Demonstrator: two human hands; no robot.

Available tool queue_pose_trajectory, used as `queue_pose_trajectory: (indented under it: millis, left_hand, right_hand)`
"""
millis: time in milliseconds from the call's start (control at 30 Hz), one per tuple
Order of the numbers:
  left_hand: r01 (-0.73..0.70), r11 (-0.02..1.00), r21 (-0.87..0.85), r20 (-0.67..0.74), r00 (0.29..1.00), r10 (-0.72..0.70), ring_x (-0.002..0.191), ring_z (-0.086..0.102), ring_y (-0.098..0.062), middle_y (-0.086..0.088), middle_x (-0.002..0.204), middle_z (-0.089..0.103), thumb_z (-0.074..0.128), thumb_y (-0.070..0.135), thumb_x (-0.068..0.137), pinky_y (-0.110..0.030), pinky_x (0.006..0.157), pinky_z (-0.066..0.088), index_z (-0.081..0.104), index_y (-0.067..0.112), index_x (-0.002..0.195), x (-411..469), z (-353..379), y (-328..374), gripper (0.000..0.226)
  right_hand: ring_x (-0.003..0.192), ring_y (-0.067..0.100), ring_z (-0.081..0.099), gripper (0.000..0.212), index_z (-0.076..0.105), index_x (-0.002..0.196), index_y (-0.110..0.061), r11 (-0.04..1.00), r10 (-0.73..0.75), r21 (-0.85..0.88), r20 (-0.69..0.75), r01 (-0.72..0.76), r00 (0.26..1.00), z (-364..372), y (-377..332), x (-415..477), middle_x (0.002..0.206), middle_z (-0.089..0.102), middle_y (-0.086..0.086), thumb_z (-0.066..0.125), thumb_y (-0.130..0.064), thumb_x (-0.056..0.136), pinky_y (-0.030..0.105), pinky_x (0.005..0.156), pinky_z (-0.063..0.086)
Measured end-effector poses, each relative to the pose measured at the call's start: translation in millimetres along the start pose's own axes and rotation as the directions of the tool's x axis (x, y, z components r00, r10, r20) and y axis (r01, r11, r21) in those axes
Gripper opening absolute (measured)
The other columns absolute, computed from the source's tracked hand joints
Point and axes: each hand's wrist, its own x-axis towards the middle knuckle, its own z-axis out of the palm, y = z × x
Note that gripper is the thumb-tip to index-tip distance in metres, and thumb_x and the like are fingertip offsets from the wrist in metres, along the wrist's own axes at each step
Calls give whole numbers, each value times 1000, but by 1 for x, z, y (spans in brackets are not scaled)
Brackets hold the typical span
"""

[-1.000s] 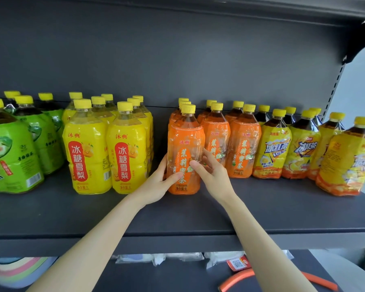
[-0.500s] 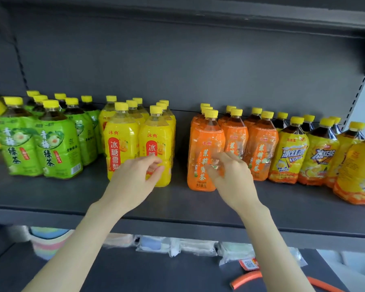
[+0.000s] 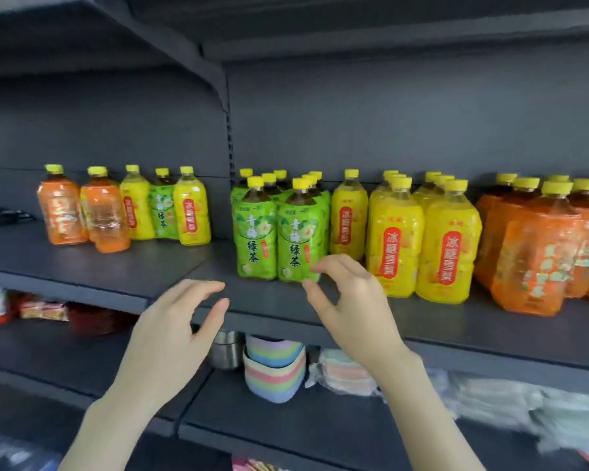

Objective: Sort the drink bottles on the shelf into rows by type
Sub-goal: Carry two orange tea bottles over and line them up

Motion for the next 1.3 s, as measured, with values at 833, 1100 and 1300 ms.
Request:
queue_pose_trajectory:
  millis: [833,1100,1300]
  left_hand:
    - [70,997,12,-39,997,-70,98,62,-11,14,102,64,60,30,89,-35,82,52,66,20,110,154,-75,-375,23]
    - [166,979,-117,-97,979,-178,105,58,-17,3,115,60,62,24,87,-35,88,49,58,18,119,198,-72,-494,33]
    - [311,920,-237,-105,933,-343,128,34,-27,-11,138,31,70,32,80,-42,102,36,30,12,139,237,-63,-582,74]
  right_hand:
    - [92,21,63,21,68,104,-8,990,-18,140,56,10,998,355,-132,200,106,66,2,63,-23,90,40,77,53]
    - [99,24,62,28,64,114,-11,998,27,54,125,-34,992,452,-173,257,113,64,5,61,-28,91,42,80,52]
    - [118,28,51,63,38,139,-15,965,261,-60,86,-257,961,522,-198,273,133,45,6,64,-41,87,44,91,48]
